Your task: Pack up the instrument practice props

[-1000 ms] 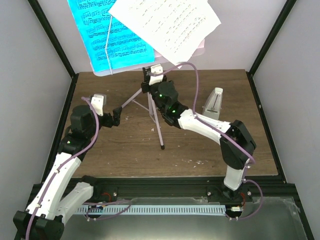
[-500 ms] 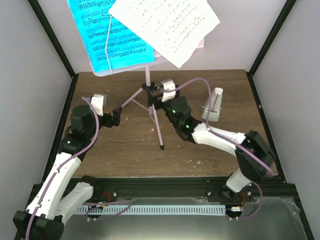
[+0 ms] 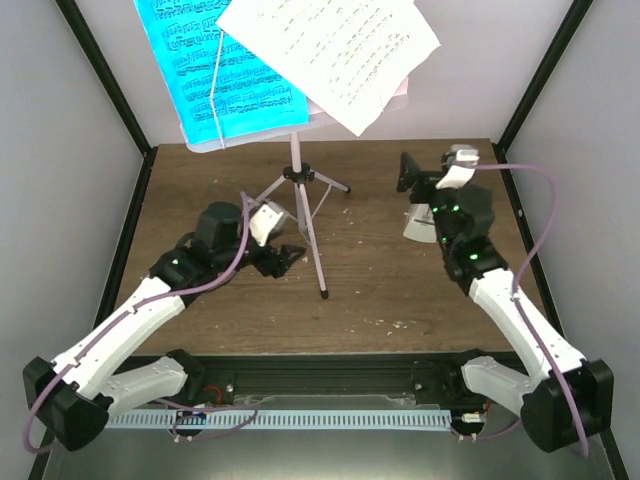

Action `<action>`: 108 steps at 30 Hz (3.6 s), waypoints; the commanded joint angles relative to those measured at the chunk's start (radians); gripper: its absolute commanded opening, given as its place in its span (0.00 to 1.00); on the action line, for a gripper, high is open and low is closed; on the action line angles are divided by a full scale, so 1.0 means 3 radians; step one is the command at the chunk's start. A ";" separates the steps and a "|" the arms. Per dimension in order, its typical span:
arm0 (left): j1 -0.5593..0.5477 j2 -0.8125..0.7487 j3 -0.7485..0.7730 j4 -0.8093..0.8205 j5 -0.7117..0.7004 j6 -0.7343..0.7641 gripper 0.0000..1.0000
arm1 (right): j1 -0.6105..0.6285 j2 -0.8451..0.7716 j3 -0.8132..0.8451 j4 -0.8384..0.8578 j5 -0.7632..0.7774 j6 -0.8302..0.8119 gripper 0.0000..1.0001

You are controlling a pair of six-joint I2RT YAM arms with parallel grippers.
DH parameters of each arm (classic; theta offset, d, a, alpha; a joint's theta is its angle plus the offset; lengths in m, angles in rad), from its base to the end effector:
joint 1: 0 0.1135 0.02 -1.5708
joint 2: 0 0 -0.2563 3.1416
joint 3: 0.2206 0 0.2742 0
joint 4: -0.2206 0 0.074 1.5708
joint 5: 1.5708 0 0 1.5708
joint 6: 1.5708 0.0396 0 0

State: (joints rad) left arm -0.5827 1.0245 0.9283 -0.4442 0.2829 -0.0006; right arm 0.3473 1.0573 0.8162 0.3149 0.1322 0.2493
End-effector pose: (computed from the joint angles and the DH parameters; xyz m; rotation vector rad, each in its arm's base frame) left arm 0.2068 -0.1495 0.3089 0.7822 2.0076 -0.6426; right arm 0.2662 0.0908 0.3395 0.0334 1.5091 0.3811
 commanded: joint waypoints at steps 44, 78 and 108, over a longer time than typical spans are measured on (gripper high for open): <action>0.0028 0.1305 0.2881 0.0912 -0.0508 -0.2235 0.62 | -0.0071 0.1219 0.3306 -0.1143 -0.2658 0.0242 0.55; -0.0010 0.1633 0.3156 0.1110 -0.0227 -0.1842 0.00 | 0.0009 0.1791 0.4188 -0.1440 -0.2195 -0.0030 0.44; -0.0001 0.1428 0.3119 0.0979 -0.0212 -0.1794 0.00 | 0.0116 0.1646 0.3311 -0.0057 -0.2471 0.0336 0.01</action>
State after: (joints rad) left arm -0.5827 1.4940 1.8740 -0.1513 0.2184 -0.5541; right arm 0.3717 1.5654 1.8278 0.2131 -0.5823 0.2977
